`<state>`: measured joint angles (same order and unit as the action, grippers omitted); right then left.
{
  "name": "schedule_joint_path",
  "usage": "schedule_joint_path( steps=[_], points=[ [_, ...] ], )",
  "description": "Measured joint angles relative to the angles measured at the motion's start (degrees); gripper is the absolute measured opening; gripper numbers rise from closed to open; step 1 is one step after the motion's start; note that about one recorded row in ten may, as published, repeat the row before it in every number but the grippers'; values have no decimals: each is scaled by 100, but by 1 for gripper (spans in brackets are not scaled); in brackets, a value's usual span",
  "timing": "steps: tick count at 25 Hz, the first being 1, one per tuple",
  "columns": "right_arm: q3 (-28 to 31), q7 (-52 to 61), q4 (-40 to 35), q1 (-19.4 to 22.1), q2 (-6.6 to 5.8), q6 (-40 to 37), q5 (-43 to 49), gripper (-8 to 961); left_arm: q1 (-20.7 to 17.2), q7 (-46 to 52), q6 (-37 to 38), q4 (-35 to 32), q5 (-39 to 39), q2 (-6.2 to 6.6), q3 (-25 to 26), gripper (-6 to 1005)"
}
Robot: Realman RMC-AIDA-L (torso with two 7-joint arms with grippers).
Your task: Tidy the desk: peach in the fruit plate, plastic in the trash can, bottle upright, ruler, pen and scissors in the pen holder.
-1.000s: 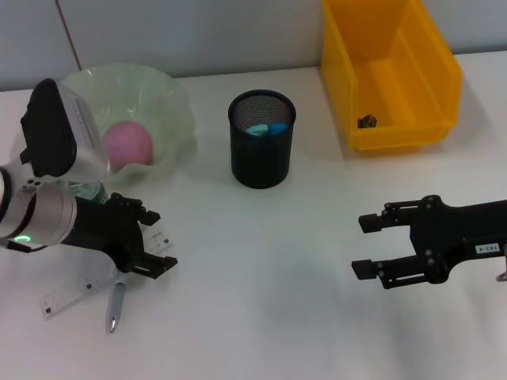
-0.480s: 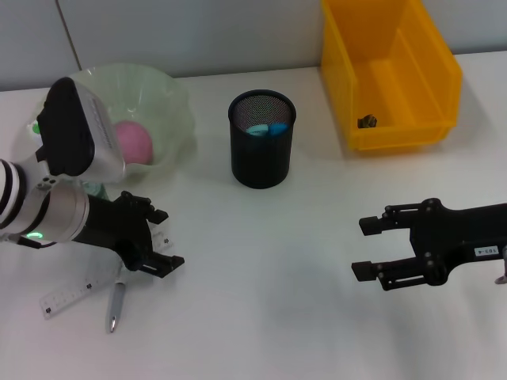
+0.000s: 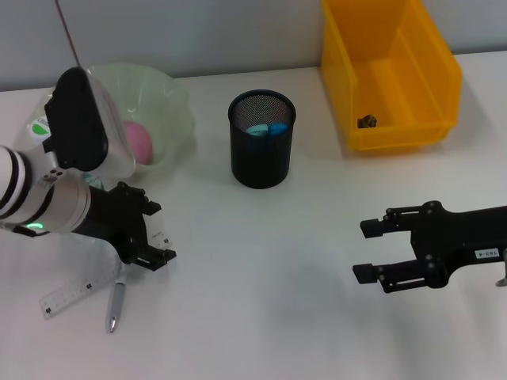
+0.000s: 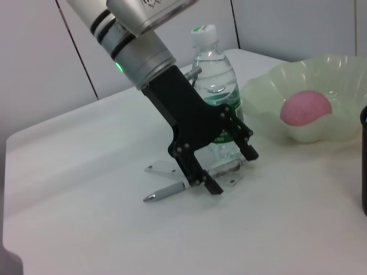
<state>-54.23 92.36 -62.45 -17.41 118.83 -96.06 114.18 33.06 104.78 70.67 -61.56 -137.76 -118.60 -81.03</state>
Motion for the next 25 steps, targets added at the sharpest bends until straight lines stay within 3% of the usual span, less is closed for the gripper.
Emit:
schedule_joint_path(
  steps=[5, 25],
  points=[
    [6, 0, 25, 5, 0, 1, 26, 762, 31, 736, 91, -421, -548, 3, -507, 814],
    [123, -180, 167, 10, -23, -11, 44, 762, 360, 1590, 626, -829, -971, -13, -953, 815]
  ],
)
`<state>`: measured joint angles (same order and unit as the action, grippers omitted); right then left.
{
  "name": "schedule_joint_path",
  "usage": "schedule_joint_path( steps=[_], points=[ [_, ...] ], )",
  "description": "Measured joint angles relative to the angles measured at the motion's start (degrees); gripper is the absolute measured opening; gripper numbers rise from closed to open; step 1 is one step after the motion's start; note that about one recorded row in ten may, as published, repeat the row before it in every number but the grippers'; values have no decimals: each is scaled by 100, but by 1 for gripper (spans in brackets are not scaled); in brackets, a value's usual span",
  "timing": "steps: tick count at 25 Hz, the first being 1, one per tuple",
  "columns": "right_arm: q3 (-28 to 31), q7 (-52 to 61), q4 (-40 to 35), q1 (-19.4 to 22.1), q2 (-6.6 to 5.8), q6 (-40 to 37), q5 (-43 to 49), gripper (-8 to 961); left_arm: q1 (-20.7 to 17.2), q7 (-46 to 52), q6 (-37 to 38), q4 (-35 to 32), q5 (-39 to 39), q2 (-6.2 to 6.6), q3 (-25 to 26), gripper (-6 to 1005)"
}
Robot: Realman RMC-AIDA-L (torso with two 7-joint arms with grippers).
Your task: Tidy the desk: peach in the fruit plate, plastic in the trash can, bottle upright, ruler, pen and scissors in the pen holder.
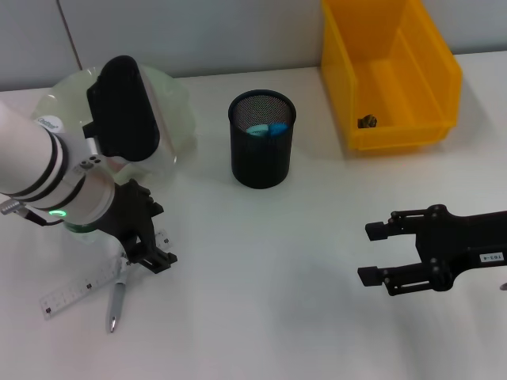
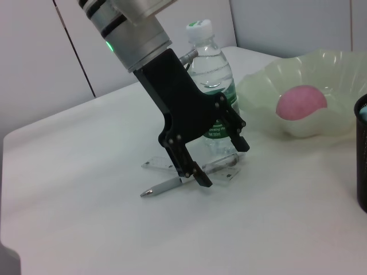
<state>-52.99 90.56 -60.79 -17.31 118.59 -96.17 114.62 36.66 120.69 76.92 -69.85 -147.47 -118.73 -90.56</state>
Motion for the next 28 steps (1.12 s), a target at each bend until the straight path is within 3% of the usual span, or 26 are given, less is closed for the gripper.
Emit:
schedule_joint_path(
  steps=[13, 28],
  points=[
    [9, -135, 22, 34, 13, 6, 0, 761, 311, 558, 155, 71, -415, -1, -338, 814],
    [17, -234, 75, 51, 18, 11, -4, 761, 628, 572, 137, 496, -386, -10, -348, 814]
  ],
)
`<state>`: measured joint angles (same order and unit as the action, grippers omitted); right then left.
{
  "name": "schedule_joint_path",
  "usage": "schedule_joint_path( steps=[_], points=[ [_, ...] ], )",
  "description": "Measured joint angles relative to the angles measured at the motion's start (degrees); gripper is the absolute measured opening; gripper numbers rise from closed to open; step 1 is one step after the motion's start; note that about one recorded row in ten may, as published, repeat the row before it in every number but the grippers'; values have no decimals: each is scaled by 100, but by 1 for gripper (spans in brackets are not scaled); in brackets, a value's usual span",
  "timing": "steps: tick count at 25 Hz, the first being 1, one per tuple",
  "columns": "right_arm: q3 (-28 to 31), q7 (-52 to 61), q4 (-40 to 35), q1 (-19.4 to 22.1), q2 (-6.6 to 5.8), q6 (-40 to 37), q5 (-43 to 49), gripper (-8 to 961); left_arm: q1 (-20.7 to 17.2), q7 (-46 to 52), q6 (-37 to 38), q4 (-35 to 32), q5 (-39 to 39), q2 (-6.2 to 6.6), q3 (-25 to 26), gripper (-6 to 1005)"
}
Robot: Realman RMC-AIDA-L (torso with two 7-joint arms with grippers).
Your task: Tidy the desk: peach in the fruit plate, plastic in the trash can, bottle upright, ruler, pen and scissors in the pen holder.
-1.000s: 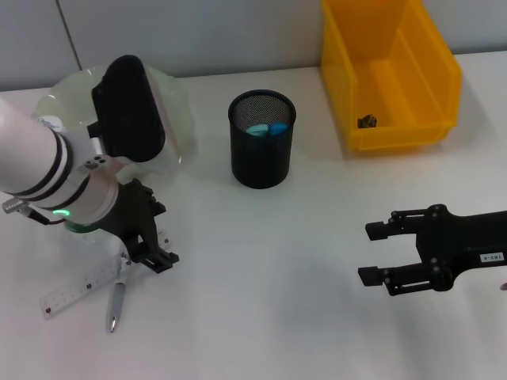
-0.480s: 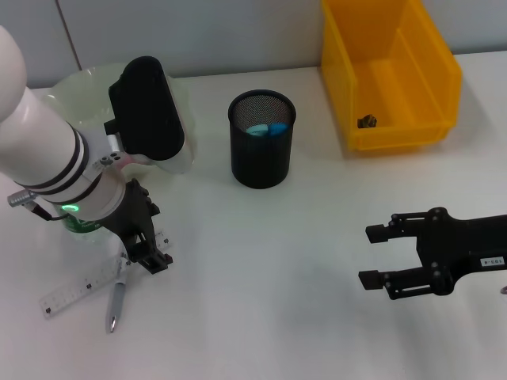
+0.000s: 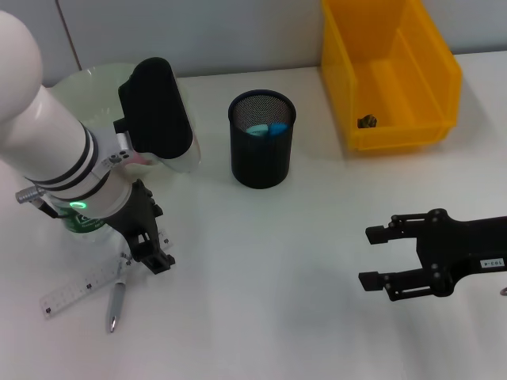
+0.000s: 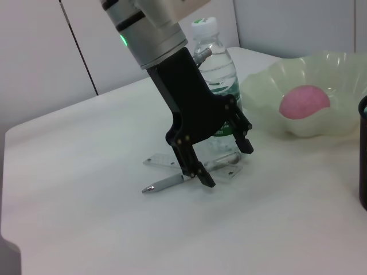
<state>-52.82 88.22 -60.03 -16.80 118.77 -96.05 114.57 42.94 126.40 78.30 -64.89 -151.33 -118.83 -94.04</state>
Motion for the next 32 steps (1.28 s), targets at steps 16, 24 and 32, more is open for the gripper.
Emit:
schedule_joint_path(
  steps=[16, 24, 32],
  points=[
    [70, -34, 63, 1, 5, -1, 4, 761, 137, -80, -146, 288, 3, 7, 15, 815],
    [70, -41, 79, 1, 6, 5, 4, 761, 141, -129, -149, 371, -9, 9, 23, 815],
    [71, -43, 112, -6, 6, 9, 4, 762, 190, -140, -196, 427, -35, 9, 7, 814]
  ],
)
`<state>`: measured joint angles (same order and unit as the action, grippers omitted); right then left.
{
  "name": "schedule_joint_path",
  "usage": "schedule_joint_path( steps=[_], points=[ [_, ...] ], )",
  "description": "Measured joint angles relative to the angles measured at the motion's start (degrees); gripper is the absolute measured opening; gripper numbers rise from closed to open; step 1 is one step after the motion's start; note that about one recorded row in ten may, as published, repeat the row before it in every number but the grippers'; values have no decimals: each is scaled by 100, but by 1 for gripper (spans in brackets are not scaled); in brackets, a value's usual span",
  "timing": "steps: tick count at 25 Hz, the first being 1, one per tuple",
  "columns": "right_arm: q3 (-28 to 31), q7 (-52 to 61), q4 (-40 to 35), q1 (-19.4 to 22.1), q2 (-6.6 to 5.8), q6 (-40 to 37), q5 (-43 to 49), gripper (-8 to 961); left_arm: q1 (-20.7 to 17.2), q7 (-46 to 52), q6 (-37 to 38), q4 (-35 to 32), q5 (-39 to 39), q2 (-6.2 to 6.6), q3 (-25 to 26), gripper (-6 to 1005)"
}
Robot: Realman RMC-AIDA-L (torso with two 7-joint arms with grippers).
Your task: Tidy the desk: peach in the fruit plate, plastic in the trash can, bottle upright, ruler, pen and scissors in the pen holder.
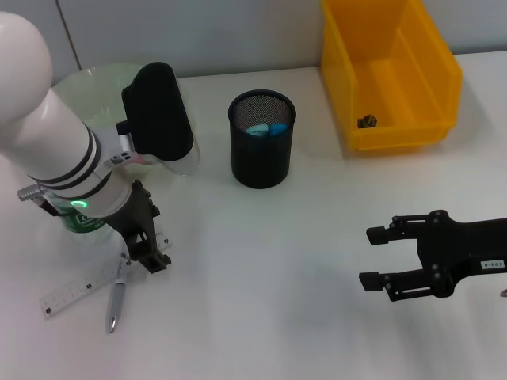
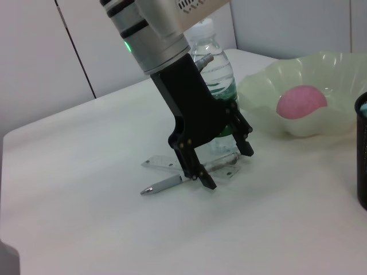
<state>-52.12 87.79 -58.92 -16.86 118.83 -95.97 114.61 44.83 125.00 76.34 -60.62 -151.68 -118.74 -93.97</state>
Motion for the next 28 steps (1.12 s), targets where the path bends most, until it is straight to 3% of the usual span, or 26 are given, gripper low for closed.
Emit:
schedule_joint_path(
  steps=[11, 19, 28],
  points=[
    [55, -57, 92, -27, -7, 0, 0, 762, 8, -11, -20, 16, -1, 0, -5, 810],
    [61, -67, 91, -19, -16, 4, 0, 762, 69, 55, -7, 165, -2, -9, 3, 686],
    [62, -79, 134, -19, -18, 69, 0, 762, 115, 112, 4, 242, -1, -9, 54, 685]
  ],
)
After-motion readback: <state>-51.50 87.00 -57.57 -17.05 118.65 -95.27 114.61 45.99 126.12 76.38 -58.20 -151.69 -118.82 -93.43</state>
